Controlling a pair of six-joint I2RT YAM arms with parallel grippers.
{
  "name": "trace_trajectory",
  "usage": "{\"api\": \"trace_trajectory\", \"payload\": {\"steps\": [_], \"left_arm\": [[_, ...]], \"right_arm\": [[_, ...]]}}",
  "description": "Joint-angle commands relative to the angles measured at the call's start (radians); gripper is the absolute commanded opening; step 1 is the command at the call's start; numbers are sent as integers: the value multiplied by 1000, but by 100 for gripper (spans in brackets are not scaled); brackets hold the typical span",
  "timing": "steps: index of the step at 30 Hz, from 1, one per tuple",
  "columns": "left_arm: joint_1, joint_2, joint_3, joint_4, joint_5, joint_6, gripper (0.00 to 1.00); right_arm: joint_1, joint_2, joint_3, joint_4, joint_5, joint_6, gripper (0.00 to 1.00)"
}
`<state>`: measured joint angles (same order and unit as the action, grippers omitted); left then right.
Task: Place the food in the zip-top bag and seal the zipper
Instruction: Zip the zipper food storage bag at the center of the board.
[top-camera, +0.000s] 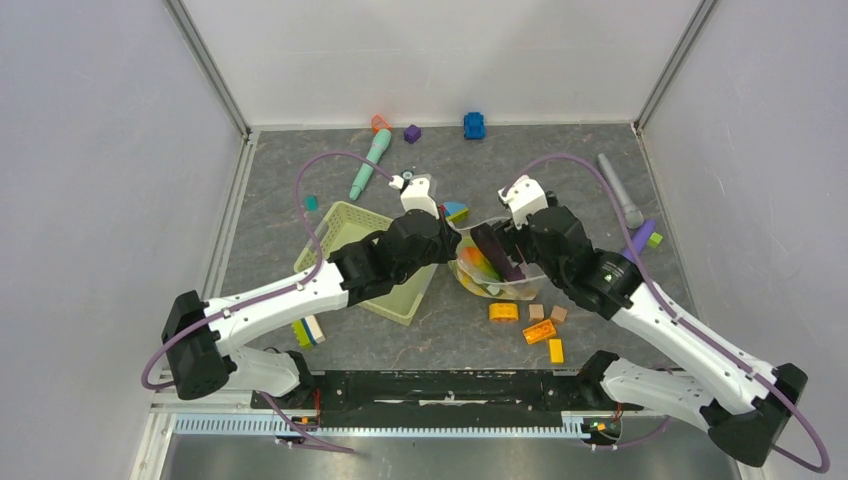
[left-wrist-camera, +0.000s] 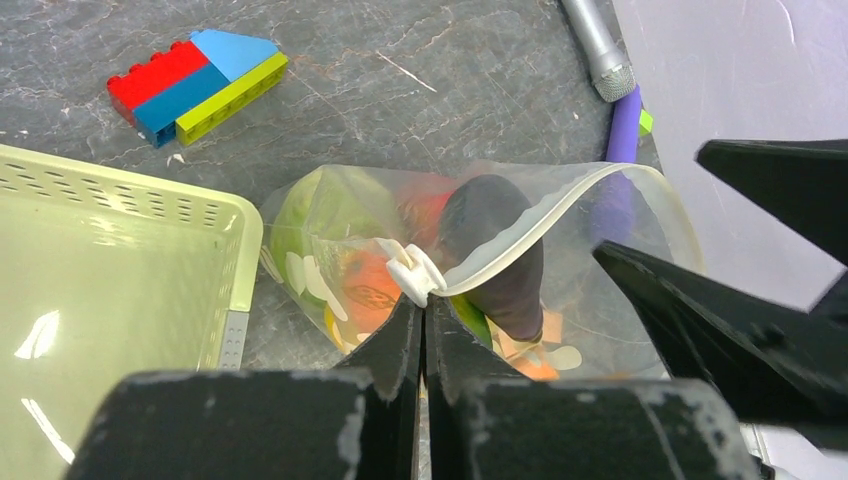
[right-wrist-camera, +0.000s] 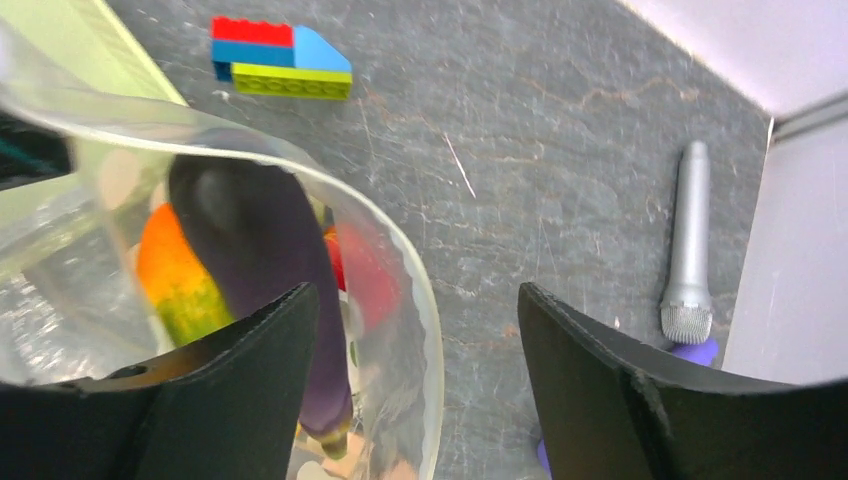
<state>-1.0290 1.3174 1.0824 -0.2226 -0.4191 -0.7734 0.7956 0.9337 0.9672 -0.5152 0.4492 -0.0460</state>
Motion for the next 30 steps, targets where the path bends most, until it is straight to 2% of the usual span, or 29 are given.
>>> {"api": "trace_trajectory", "payload": {"steps": [1, 2, 3, 4, 5, 7, 8, 9, 13, 16, 19, 22, 25, 30], "left_arm": [[4, 9, 50, 35, -44, 3, 5], [4, 13, 53, 35, -44, 10, 7], [3, 14, 56, 35, -42, 20, 11], [3, 14, 57, 38, -38, 34, 17], [3, 13, 56, 47, -35, 58, 29], [3, -3, 45, 73, -18, 129, 60], [3, -21, 33, 92, 7, 180, 86], [3, -39, 20, 115, 37, 240, 99], [8, -151, -66, 162, 65, 491, 100], [60, -227, -152, 206, 94, 648, 100], [150, -311, -253, 291, 236, 750, 100], [271, -349, -325, 322, 517, 861, 100], [383, -295, -345, 350, 816, 953, 100], [436, -141, -295, 468, 982, 954, 100]], "right_arm": [[-69, 60, 11, 4, 8, 11, 69], [-80, 65, 11, 18, -24, 10, 61], [-86, 62, 8, 33, -47, 4, 48], [-88, 56, -2, 60, -74, -6, 36], [-89, 44, -13, 84, -94, -13, 22], [-97, 33, -32, 116, -114, -22, 0], [-103, 31, -35, 119, -114, -21, 0], [-110, 34, -38, 118, -121, -24, 0], [-149, 47, -42, 126, -147, -34, 0], [-178, 46, -44, 137, -184, -40, 0], [-204, 48, -47, 145, -231, -47, 0], [-210, 58, -46, 141, -248, -54, 0], [-211, 63, -47, 144, -264, -58, 0], [-213, 71, -50, 143, -275, -61, 0]]}}
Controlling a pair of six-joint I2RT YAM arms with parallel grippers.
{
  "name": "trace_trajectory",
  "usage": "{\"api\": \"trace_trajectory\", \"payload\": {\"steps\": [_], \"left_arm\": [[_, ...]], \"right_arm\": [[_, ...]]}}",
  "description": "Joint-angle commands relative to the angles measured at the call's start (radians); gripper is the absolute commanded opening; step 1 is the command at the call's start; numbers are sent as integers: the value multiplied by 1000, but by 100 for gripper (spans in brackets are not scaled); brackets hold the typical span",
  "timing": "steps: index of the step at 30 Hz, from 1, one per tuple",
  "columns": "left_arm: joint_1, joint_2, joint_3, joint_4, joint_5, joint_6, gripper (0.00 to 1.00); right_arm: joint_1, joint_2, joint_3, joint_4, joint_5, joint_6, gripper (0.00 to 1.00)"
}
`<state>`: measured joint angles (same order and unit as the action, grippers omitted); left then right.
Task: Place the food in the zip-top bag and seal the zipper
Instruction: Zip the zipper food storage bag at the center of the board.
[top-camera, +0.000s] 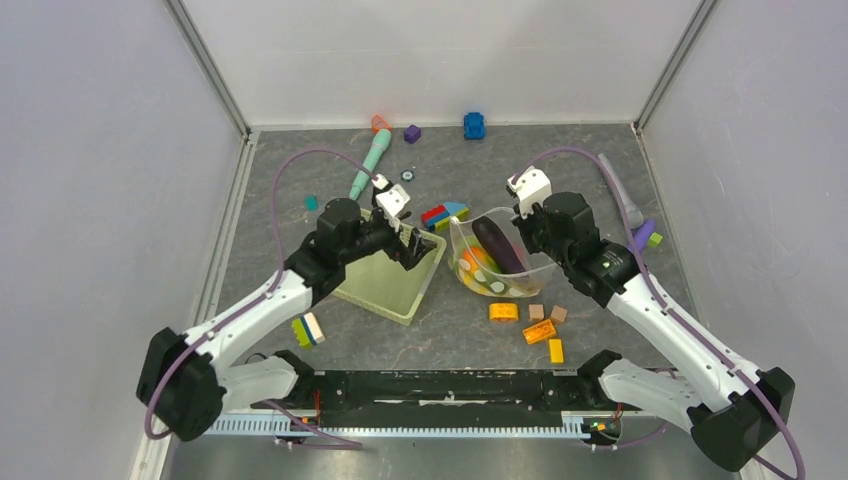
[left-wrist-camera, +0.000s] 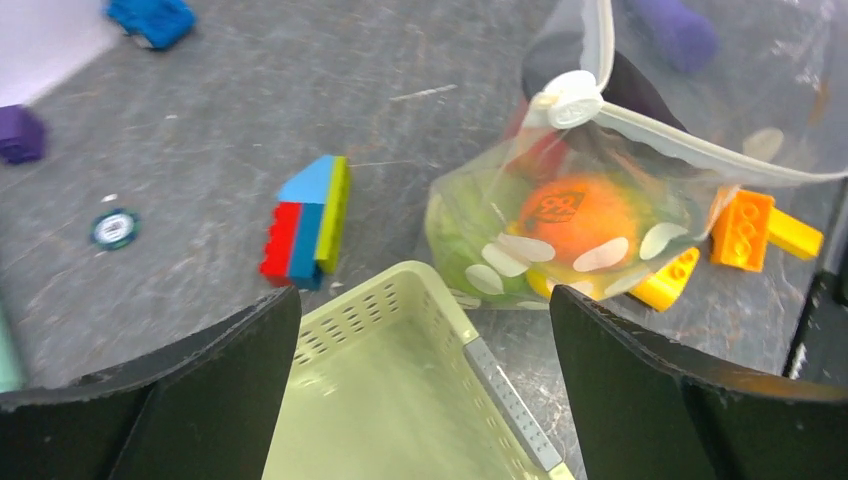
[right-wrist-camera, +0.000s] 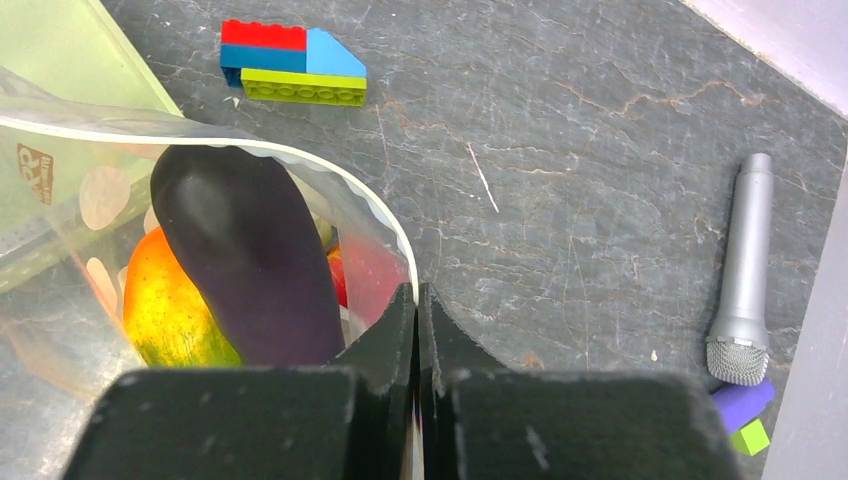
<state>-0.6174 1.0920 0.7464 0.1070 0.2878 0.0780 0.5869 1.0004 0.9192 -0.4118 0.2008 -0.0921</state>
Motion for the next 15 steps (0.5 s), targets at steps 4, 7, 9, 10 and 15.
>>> {"api": "trace_trajectory", "payload": {"steps": [4, 7, 9, 10, 15], "left_arm": [[40, 169, 68, 223, 386, 97, 100], [47, 237, 91, 286, 429, 64, 100], [50, 278, 117, 300, 467, 48, 100], [50, 298, 132, 303, 485, 43, 99], [53, 368, 180, 307, 550, 45, 76]], "right_arm": [[-6, 8, -3, 36, -25, -15, 0], [-6, 10, -3, 35, -27, -15, 0], [-7, 12, -3, 32, -28, -17, 0], [-7, 10, -4, 33, -29, -17, 0], [-7, 8, -4, 31, -32, -19, 0]]}}
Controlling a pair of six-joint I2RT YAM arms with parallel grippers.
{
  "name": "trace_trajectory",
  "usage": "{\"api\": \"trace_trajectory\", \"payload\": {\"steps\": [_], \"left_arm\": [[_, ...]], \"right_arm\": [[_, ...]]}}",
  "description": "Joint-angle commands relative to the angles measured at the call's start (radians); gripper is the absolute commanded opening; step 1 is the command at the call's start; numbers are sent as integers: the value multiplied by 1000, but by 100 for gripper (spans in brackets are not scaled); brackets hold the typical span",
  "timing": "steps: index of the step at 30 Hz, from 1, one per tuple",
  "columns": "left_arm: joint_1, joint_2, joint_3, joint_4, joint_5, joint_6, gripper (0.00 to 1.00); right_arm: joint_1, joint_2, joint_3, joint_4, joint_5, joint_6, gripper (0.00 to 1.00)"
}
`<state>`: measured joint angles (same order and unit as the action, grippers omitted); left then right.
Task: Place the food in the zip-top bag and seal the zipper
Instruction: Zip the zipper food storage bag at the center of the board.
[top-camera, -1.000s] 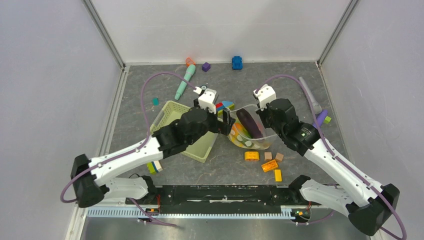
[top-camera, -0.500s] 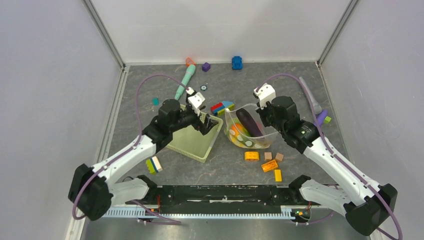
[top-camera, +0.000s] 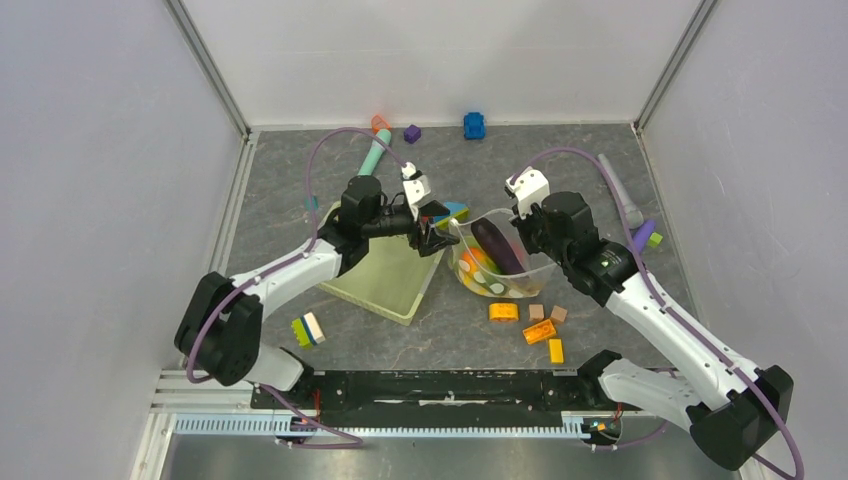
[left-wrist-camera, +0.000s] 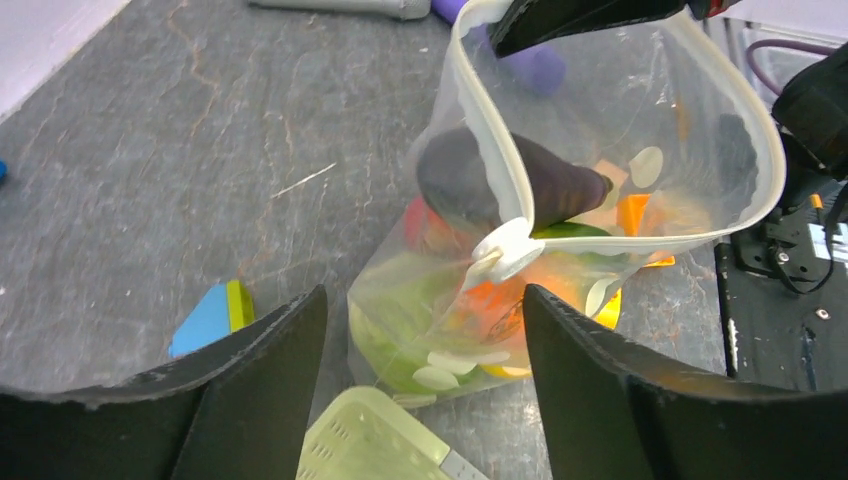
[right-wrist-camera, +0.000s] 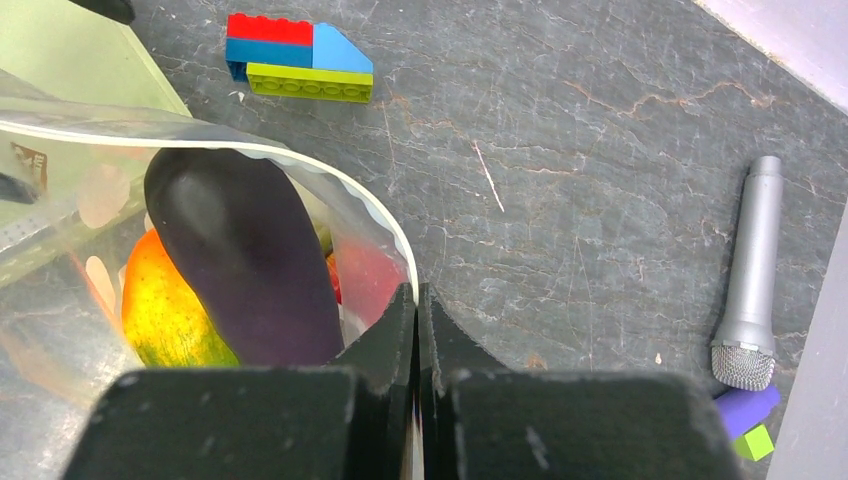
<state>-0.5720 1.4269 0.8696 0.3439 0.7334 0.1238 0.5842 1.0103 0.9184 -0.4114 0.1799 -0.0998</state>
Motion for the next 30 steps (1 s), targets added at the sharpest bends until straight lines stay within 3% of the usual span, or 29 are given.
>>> {"api": "trace_trajectory", "payload": {"steps": [1, 5, 11, 13, 18, 26, 30], "left_arm": [[8, 38, 58, 76, 118, 4, 70], [9, 44, 42, 128, 180, 10, 61], [9, 63, 44, 169, 230, -3, 55], [9, 68, 45, 163, 233, 6, 44], [9, 56, 30, 188, 244, -3, 2], [7, 4, -19, 257, 235, -97, 2], [4, -31, -43, 268, 192, -174, 2]], "right_arm": [[-4, -1, -4, 31, -11, -12, 0], [-4, 1, -6, 34, -11, -17, 0], [-6, 11, -4, 36, -13, -17, 0], [-6, 10, -6, 38, -14, -17, 0], [-10, 7, -12, 48, -13, -25, 0], [-51, 18, -2, 79, -23, -32, 3], [-80, 25, 15, 90, -67, -56, 11]]}}
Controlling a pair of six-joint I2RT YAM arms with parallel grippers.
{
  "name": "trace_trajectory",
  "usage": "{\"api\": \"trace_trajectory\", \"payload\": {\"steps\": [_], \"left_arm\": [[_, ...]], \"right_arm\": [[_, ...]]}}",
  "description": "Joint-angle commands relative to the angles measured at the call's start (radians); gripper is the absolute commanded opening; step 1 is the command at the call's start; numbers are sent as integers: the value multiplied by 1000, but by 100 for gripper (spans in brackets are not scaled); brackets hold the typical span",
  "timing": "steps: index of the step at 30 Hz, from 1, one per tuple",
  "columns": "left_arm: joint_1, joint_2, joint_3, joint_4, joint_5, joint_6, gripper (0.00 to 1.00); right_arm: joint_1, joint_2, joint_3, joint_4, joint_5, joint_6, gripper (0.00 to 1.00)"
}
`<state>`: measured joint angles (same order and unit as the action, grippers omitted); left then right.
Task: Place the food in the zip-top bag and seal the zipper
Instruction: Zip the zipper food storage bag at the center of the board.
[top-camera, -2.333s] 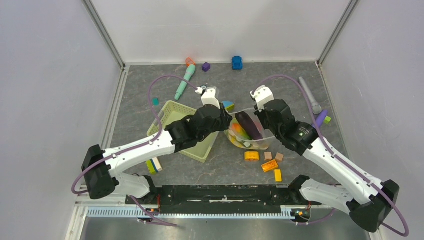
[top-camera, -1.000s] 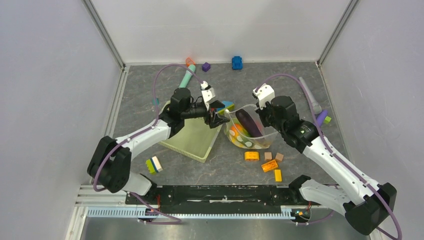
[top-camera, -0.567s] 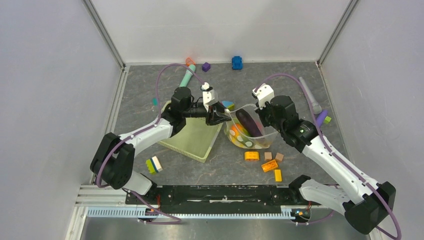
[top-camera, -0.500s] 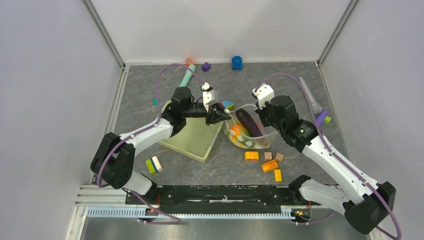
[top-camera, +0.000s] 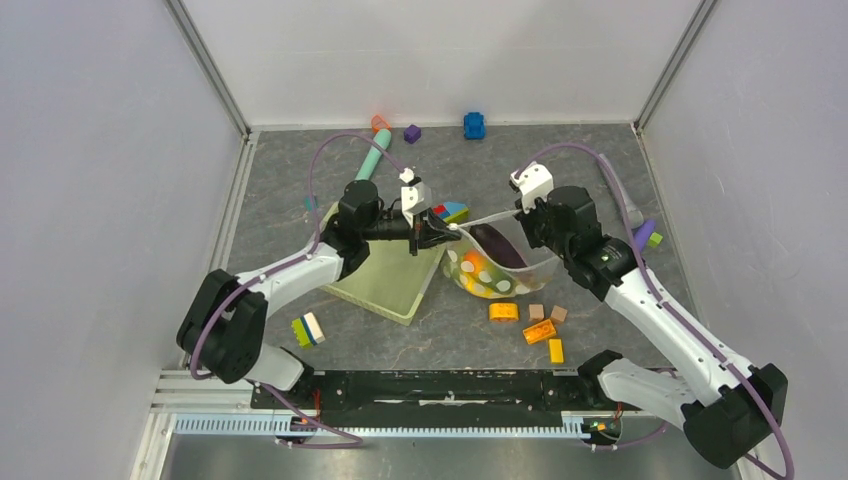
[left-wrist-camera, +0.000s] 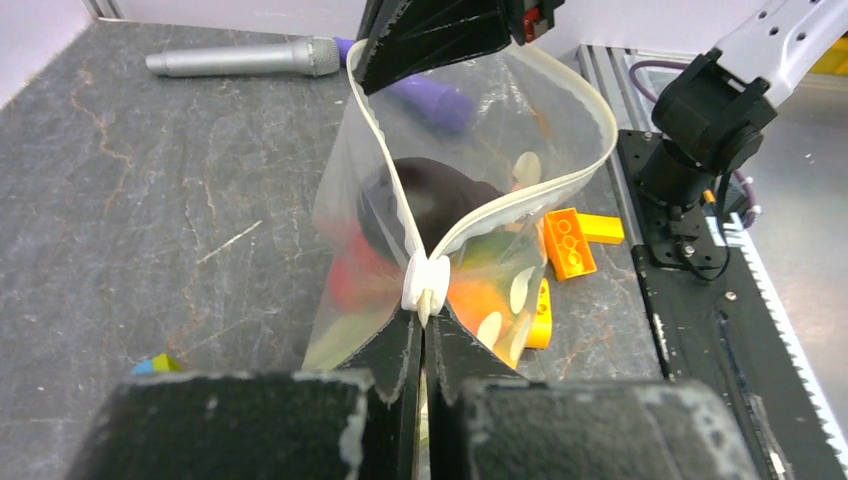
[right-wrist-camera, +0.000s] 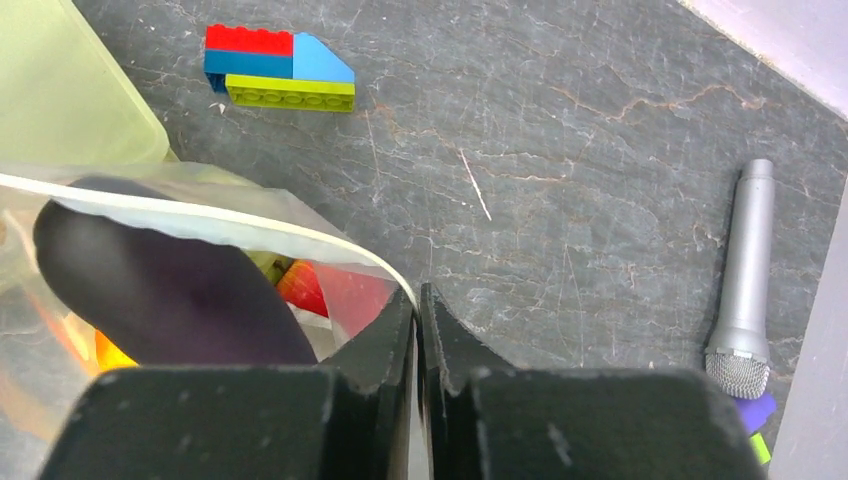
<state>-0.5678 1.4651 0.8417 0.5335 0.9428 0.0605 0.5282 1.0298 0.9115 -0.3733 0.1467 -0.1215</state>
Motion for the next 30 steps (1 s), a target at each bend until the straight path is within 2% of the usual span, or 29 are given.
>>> {"api": "trace_trajectory", "payload": {"steps": [1, 2, 4, 5, 7, 10, 18, 24, 30], "left_arm": [[-3, -77, -19, 80, -38, -125, 2], [-5, -87, -21, 71, -48, -134, 2], [-7, -103, -21, 43, -60, -131, 2], [-9, -108, -22, 35, -64, -128, 2], [-9, -116, -23, 16, -75, -123, 2], [-12, -121, -22, -5, -78, -122, 2], [-24, -138, -21, -47, -73, -81, 2], [-29, -150, -19, -66, -73, -75, 2], [-31, -159, -18, -88, -79, -64, 2]], "right_arm": [[-24, 5, 29, 51, -82, -59, 13], [-25, 1, 36, 46, -151, -80, 18], [-25, -24, 38, 57, -360, -152, 46], [-24, -42, 35, 74, -453, -174, 52], [-25, -74, 30, 116, -590, -194, 60], [-23, -91, 30, 130, -701, -264, 66], [-4, 81, 179, 20, -847, -378, 65], [96, 116, 234, -1, -801, -491, 64], [140, 129, 250, -8, -792, -498, 62]]}}
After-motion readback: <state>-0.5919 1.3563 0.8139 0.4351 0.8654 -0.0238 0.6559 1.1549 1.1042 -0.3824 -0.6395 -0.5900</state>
